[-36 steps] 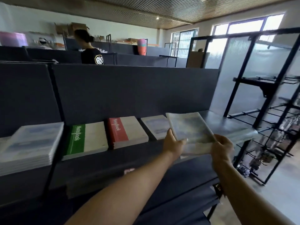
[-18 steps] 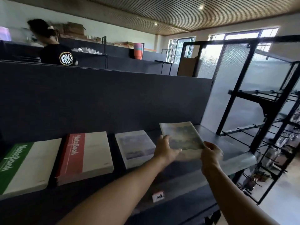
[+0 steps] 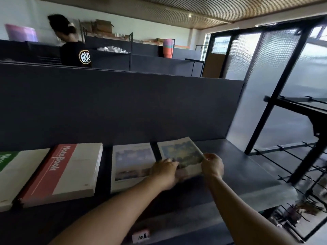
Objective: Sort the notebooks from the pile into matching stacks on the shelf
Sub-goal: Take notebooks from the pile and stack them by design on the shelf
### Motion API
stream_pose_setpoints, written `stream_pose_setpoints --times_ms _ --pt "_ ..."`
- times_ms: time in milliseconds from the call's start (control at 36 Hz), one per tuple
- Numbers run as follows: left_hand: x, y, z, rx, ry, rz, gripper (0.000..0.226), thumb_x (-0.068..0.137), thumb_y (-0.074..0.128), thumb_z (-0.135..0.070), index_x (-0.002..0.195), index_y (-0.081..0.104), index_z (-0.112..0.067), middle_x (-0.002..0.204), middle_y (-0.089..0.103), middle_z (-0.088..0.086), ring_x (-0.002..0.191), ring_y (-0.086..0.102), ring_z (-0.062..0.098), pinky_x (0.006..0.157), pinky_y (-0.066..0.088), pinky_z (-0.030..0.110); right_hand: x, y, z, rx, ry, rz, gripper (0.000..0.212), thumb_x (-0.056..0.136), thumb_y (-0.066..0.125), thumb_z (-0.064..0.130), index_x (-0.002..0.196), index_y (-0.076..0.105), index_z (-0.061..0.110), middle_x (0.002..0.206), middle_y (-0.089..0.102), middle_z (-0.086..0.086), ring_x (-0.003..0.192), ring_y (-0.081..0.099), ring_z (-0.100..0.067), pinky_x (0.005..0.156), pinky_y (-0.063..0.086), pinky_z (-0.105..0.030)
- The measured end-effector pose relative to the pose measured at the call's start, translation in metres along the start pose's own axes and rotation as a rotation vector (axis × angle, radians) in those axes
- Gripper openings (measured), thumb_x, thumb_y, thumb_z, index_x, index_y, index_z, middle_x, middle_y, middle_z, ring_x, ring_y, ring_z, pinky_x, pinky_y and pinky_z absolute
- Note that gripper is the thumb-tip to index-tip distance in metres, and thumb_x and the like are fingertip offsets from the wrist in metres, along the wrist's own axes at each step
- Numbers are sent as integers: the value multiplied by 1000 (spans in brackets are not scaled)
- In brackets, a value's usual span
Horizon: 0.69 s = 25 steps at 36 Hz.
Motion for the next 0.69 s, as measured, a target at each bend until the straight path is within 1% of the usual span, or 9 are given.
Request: stream_pose_setpoints --times_ms 28,83,167,250,333,444,500,583,694 --pt "1 1 -1 16 -5 3 55 92 57 -38 142 41 -20 145 42 4 132 39 26 106 37 37 1 0 0 -57 -10 8 20 86 54 13 97 70 16 99 68 -10 90 61 -30 69 43 -28" --pt "4 1 -2 41 -17 10 56 91 59 -38 141 43 -19 144 42 4 132 40 26 105 39 38 3 0 -1 -174 -29 25 22 85 54 17 102 68 18 102 66 -6 96 61 -29 70 43 -29" --pt "8 2 -3 44 -47 36 50 89 61 -38 133 49 -18 140 47 4 128 44 25 102 42 38 7 3 2 -400 -93 75 24 85 52 21 107 63 18 112 61 -7 108 54 -30 82 46 -34" --pt "11 3 -4 50 -75 56 50 87 64 -40 131 50 -19 138 49 4 124 48 25 99 44 38 7 9 6 -565 -190 124 33 89 50 25 121 58 20 126 54 -7 119 47 -29 92 41 -36" --pt "12 3 -5 80 -95 82 57 88 63 -42 136 44 -20 142 46 4 126 47 25 99 43 36 3 13 11 -634 -260 141 36 92 48 25 127 53 22 130 49 -6 123 43 -27 97 36 -36" --pt "8 1 -8 130 -118 123 76 84 61 -58 144 35 -20 148 39 4 131 43 24 102 40 35 -6 16 24 -711 -381 150 40 93 47 21 132 47 22 131 46 -5 124 39 -26 99 33 -38" --pt "3 -3 -6 121 -145 90 73 85 56 -61 144 37 -21 147 41 3 129 44 24 103 39 35 -12 20 31 -707 -444 173 39 94 44 20 133 45 22 133 47 -4 125 39 -25 100 31 -38" --pt "-8 -14 -2 96 -157 -48 60 93 49 -55 142 40 -22 146 43 1 129 44 22 105 36 37 -24 31 45 -703 -568 233 40 97 42 25 137 42 22 139 45 -4 128 38 -25 104 28 -37" --pt "-34 -30 13 95 -218 -173 57 97 45 -48 147 33 -22 153 30 1 138 32 23 110 30 38 -48 53 62 -664 -720 334 44 98 42 26 142 37 20 145 42 -4 134 34 -25 110 24 -37"
Point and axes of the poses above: each hand's wrist, its own x-axis towards the middle knuckle, its own y-axis out of the palm, z = x × y, the point moved 8 cm from there along x, towards the middle knuckle
